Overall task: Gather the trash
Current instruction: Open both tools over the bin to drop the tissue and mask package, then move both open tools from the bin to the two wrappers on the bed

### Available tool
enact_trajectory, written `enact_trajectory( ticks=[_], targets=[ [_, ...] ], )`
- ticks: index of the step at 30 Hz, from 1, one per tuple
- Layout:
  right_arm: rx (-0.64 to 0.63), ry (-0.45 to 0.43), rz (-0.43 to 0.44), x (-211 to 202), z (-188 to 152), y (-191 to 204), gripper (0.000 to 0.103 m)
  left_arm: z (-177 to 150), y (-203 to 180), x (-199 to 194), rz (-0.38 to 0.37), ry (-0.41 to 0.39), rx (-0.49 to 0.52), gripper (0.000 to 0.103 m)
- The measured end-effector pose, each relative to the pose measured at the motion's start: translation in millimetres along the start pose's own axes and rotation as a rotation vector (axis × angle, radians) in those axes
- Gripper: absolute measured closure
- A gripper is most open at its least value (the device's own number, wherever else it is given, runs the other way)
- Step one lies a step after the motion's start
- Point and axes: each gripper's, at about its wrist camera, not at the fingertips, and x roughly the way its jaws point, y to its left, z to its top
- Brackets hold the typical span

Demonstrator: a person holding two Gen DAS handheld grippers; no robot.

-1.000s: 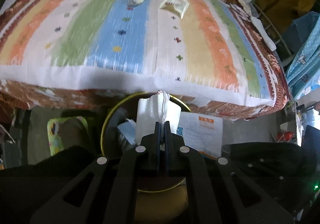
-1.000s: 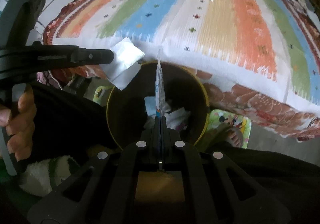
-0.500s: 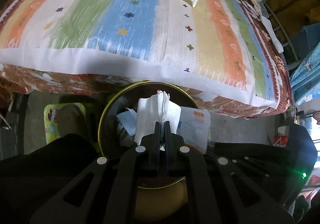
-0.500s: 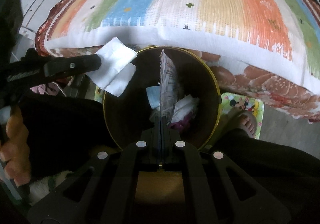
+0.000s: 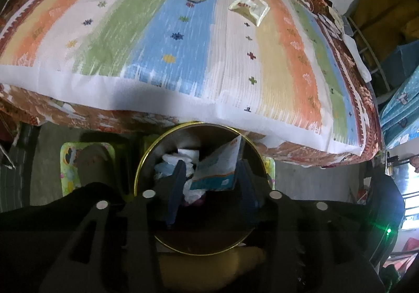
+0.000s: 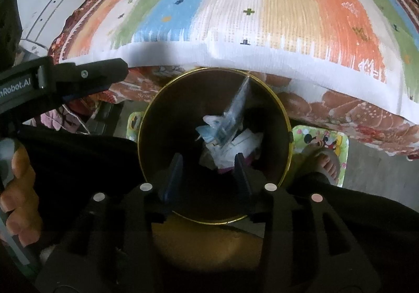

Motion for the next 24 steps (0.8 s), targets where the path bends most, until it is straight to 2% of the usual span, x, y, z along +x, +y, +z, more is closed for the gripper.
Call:
enact_trajectory(
  ticks=[6, 13, 18, 24],
  targets=[
    [-0.012, -0.041, -0.010, -8, 0, 1, 0.056, 4, 1, -11, 0.011, -0.044, 0.015, 0.051],
    [-0.022, -0.134, -0.024, -28, 1, 2, 0.054, 7, -2, -26, 0.021, -0.100, 0.046, 0.040],
    [-0.043, -0.240, -0.053, -52, 8, 2, 0.047, 12, -7, -42, -0.007, -0.159, 0.085, 0.030],
    [-0.091, -0.317, -0.101, -70, 21, 4, 0.034, 23, 1, -37, 0.005, -0.151, 0.033, 0.030]
  ],
)
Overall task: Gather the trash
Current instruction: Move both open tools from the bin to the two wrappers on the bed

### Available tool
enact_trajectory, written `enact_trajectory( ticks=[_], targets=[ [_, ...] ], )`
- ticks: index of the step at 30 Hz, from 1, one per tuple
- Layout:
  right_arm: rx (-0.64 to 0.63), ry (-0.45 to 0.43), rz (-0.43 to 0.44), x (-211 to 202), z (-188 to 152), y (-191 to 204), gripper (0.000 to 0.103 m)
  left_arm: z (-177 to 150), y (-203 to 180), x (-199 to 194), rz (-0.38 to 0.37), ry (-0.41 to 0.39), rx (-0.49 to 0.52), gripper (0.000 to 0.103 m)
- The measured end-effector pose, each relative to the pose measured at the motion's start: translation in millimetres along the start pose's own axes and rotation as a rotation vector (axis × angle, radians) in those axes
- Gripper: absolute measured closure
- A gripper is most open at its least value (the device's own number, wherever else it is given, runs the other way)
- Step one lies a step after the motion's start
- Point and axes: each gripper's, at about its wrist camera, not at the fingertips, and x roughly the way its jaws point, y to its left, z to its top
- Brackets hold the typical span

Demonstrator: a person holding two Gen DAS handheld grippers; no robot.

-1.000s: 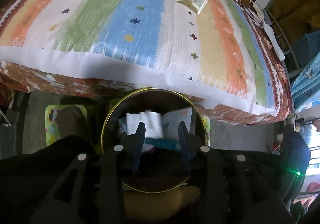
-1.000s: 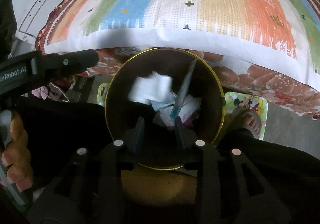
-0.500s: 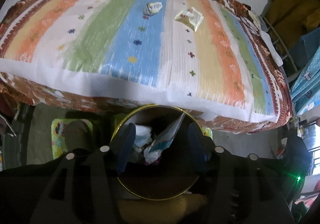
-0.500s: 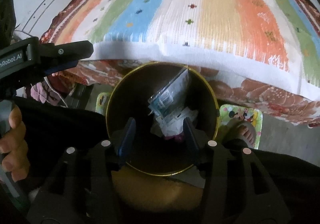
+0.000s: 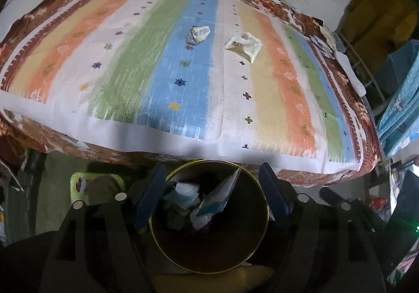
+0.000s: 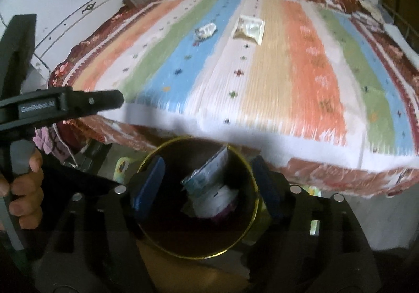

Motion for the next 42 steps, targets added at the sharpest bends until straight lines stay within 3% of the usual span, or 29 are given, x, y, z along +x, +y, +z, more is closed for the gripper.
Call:
enact_trajectory(
  ticks=[7, 12, 17, 30, 42],
  targets=[
    [-0.024, -0.055, -0.006, -6, 22, -2, 0.022, 22, -1, -10, 0.039, -0.077, 0.034, 0.018],
    [-0.044, -0.085, 0.004, -6, 46, -3, 0.017, 35, 0, -1, 0.043, -0.050, 0.037, 0.015],
    [-0.073, -0.108, -0.050, 1, 68, -6, 0.012, 49, 2, 4, 0.051, -0.038, 0.033, 0.012],
    [-0.070, -0.123, -0.055, 26, 114, -17, 0.009, 112, 18, 26, 0.070, -0.057, -0.042, 0.008],
    [-0.025, -0.132, -0.080, 64, 159, -45, 0.009, 165, 23, 74, 0.151, -0.069, 0.050, 0.006]
  ],
)
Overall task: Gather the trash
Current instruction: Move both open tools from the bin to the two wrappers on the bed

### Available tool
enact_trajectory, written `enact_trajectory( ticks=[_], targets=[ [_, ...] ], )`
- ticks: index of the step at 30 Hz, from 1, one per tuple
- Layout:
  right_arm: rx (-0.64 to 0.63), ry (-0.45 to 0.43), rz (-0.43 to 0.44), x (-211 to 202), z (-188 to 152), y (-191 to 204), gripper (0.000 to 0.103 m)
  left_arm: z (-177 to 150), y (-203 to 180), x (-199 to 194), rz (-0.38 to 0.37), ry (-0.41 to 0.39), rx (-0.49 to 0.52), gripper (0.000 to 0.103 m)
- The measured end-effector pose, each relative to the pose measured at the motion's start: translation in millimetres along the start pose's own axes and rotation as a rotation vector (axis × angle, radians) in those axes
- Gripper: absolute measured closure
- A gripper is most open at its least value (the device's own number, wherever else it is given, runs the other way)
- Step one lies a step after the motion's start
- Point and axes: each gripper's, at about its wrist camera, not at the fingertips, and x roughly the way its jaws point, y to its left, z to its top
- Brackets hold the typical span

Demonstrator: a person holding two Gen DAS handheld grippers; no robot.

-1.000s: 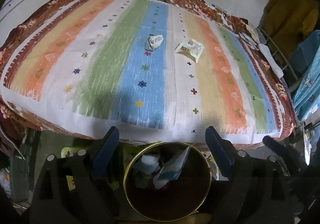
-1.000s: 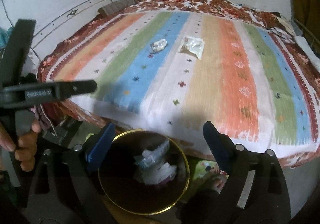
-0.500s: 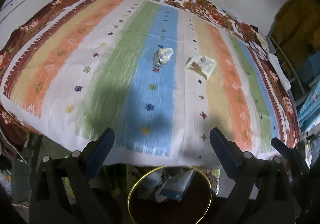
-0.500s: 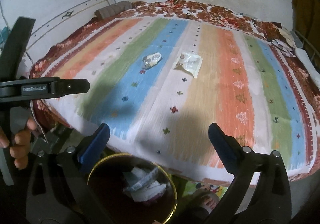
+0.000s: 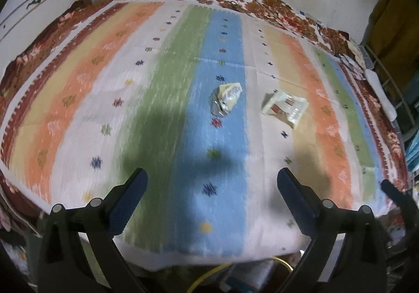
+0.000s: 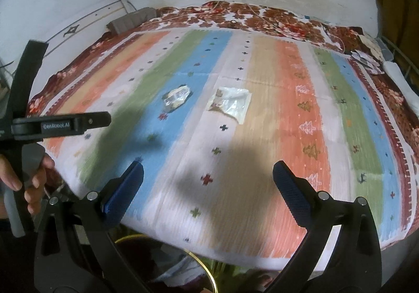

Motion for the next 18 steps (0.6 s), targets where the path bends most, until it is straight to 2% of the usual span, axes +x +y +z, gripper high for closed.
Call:
enact_trajectory(
  ticks=[6, 9, 14, 18],
  targets=[
    [0.007, 0.010, -0.006, 30, 13, -11, 0.009, 13, 1, 34, 0.046, 0.014, 0.085, 0.006],
    [-0.004, 0.012, -0.017, 48, 17, -17, 0.009, 21, 6, 46, 0.061, 0.013, 0.084, 0.006],
    [0.013, 0.010, -0.020, 71, 23, -28, 0.009, 35, 14, 66, 0.010, 0.026, 0.051, 0.006],
    [0.023, 0.001, -0.003, 87, 29, -31, 0.009, 45, 10, 77, -0.020, 0.018, 0.075, 0.006]
  ],
)
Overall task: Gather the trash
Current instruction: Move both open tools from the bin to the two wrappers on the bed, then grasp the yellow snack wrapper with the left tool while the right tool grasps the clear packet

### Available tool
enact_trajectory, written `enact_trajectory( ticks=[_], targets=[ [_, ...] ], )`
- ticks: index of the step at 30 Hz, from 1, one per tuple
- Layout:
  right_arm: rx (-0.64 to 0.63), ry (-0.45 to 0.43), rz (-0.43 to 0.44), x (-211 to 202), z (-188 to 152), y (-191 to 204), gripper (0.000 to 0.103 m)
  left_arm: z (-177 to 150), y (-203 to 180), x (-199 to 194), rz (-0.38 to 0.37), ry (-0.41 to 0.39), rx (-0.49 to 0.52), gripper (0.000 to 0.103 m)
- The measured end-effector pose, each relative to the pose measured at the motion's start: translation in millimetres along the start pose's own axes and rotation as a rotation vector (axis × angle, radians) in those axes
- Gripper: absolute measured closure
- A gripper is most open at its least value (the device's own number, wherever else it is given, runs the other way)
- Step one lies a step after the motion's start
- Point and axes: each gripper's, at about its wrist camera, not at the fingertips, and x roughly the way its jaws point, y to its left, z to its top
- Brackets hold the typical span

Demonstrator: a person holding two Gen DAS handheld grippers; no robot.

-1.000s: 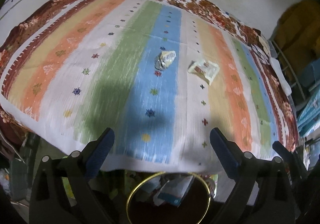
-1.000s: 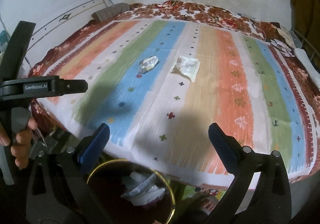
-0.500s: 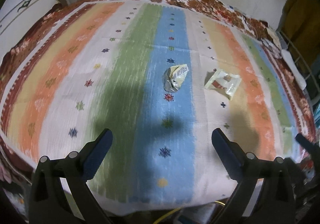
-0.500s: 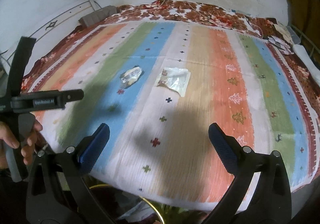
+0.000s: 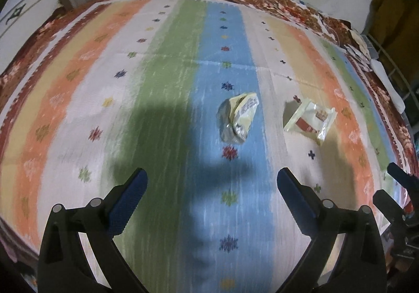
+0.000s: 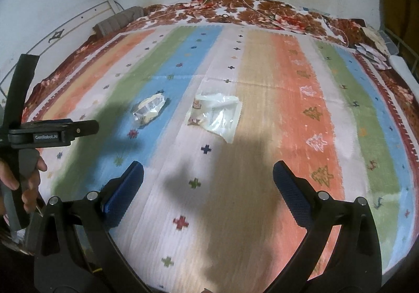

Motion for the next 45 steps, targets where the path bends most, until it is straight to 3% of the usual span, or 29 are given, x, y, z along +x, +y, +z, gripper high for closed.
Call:
enact_trajectory(
  ticks=[7, 11, 15, 25, 29, 32, 34, 35, 36, 37, 45],
  targets=[
    [0.004, 0.001, 0.003, 29, 15, 1, 0.009, 17, -2, 23, -0.076, 0.013, 0.038, 0.007],
    [0.004, 0.010, 0.004, 48, 24, 4, 0.009, 22, 2, 37, -0.079, 0.015, 0.034, 0.008],
    [0.018, 0.020, 0.018, 65, 32, 3, 0.009, 26, 5, 52, -0.092, 0.038, 0.028, 0.013],
    [0.056, 0.029, 0.034, 101, 54, 0, 0.012, 40, 10, 77, -0.201, 0.042, 0.023, 0.027],
    [0.075, 0.069, 0.015, 120, 56, -4, 0.027, 41, 7, 89, -0.213, 0.055, 0.039, 0.035],
    [0.086, 0.095, 0.020, 129, 53, -8, 0.046, 39, 4, 95, -0.205, 0.056, 0.060, 0.049],
    [0.085, 0.104, 0.015, 132, 52, -9, 0.054, 39, 2, 97, -0.195, 0.059, 0.072, 0.072],
    [0.086, 0.108, 0.020, 133, 51, -10, 0.064, 39, 1, 98, -0.193, 0.066, 0.074, 0.080],
    [0.086, 0.112, 0.020, 133, 51, -11, 0.075, 39, 1, 97, -0.201, 0.071, 0.072, 0.082],
    [0.087, 0.115, 0.016, 132, 51, -12, 0.078, 39, 0, 96, -0.206, 0.072, 0.073, 0.084],
    [0.091, 0.126, 0.026, 108, 49, -13, 0.087, 38, -7, 70, -0.193, 0.075, 0.063, 0.087]
  ],
)
